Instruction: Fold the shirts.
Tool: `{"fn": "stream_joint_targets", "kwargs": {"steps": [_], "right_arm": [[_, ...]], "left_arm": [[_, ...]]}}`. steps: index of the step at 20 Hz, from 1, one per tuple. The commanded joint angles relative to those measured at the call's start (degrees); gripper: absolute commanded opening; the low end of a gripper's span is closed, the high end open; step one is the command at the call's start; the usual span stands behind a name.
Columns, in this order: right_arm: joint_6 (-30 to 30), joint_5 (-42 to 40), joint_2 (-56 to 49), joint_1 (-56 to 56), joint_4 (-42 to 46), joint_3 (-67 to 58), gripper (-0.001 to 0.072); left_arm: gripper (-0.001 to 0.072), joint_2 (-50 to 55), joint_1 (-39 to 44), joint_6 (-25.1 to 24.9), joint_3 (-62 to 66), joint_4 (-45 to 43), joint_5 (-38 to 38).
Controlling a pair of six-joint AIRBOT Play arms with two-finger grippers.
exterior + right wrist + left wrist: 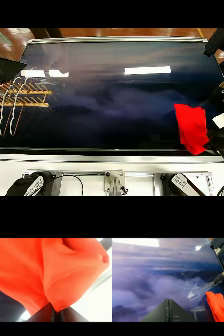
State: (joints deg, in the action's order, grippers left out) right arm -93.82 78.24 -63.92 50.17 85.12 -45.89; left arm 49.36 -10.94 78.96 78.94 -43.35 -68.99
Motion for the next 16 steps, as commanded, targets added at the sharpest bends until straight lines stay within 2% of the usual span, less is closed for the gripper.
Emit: {"fn": "stream_joint_targets", "kwargs": {"steps": [1, 4, 5, 6, 7, 12, 14, 15, 16], "right_arm": [[-2.2, -2.4, 4.4, 0.1, 5.2, 5.8, 0.0073], [-3.1, -2.8, 4.4, 0.1, 5.9, 6.8, 0.0091], [-3.2, -2.6, 4.4, 0.1, 5.9, 6.7, 0.0235], [-2.2, -1.5, 4.4, 0.1, 5.9, 6.6, 0.0445], [-0.6, 0.2, 4.4, 0.1, 6.0, 6.3, 0.0509], [0.9, 10.4, 4.4, 0.1, 9.9, -4.0, 0.0509], [5.7, 10.6, 4.4, -1.1, 4.2, -11.2, 0.0521], [7.5, 9.7, 4.4, -2.7, -0.2, -14.6, 0.0623], [8.2, 7.5, 4.4, -5.6, -4.9, -17.6, 0.0658]], "left_arm": [[0.0036, 0.0, 0.0, -0.3, 0.0, 0.0, -0.7], [0.0035, 0.0, 0.0, -0.2, 0.0, 0.0, -0.7], [0.0035, 0.0, 0.0, -0.2, 0.0, 0.0, -0.7], [0.0036, 0.0, 0.0, -0.2, 0.0, 0.0, -0.7], [0.0036, 0.0, 0.0, -0.2, 0.0, 0.0, -0.7], [0.0036, 0.4, 0.0, -2.5, 0.0, 0.0, -0.7], [0.0035, 1.3, 0.0, -3.5, 0.0, 0.0, -0.7], [0.0035, 2.2, 0.0, -3.5, 0.0, 0.0, -0.6], [0.0034, 3.5, 0.2, -3.8, 0.0, -0.2, -0.6]]}}
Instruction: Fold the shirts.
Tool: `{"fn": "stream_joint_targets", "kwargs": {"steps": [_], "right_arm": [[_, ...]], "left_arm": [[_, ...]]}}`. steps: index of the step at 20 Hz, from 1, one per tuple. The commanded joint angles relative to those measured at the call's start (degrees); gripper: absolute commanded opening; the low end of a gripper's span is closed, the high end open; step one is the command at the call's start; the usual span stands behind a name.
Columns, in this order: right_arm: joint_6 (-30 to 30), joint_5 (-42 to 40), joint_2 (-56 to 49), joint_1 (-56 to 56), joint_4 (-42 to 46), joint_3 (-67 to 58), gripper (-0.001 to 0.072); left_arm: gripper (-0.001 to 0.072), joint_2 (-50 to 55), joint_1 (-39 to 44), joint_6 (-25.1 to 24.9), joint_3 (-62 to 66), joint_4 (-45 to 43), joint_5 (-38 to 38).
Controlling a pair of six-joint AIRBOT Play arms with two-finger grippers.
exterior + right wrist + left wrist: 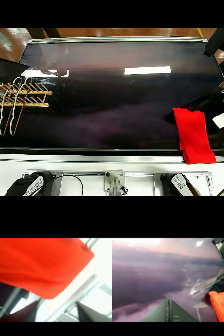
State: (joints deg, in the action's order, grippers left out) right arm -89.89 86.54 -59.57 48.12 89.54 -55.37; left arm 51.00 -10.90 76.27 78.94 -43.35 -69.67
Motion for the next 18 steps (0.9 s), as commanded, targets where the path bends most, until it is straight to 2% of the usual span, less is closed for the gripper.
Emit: {"fn": "stream_joint_targets", "kwargs": {"steps": [1, 2, 3, 6, 7, 8, 10, 14, 18], "right_arm": [[4.1, -3.6, 0.0, -7.5, -12.1, -10.3, 0.0658], [4.0, -6.7, 0.0, -13.3, -12.7, -12.0, 0.0658], [3.2, -9.1, 0.0, -20.2, -11.5, -12.9, 0.0658], [-3.1, -12.0, -0.8, -40.3, -4.1, -13.1, 0.0657], [-4.8, -11.2, -1.8, -45.6, -1.6, -13.1, 0.0657], [-6.5, -9.4, -3.1, -49.5, 0.0, -13.1, 0.0657], [-6.4, -5.5, -5.4, -53.2, -0.6, -13.1, 0.0657], [-5.6, -1.9, -6.2, -54.7, -2.3, -13.1, 0.0657], [-5.6, -1.9, -6.2, -54.7, -2.0, -13.1, 0.0657]], "left_arm": [[0.0033, 3.2, 0.9, -2.8, 0.0, -2.0, 0.0], [0.0032, 4.5, 2.7, -3.1, 0.0, -6.8, 0.0], [0.0032, 6.0, 5.7, -1.4, 0.0, -14.7, -0.5], [0.0034, 11.3, 17.0, 9.8, 0.0, -40.6, -8.4], [0.0036, 13.3, 20.0, 10.6, 0.0, -45.2, -12.2], [0.0082, 15.3, 22.2, 10.6, 0.0, -47.0, -15.5], [0.0422, 18.9, 25.1, 10.8, 0.0, -47.1, -19.1], [0.0426, 21.2, 25.6, 13.6, 0.0, -47.1, -16.3], [0.0425, 21.2, 25.6, 13.6, 0.0, -47.1, -15.9]]}}
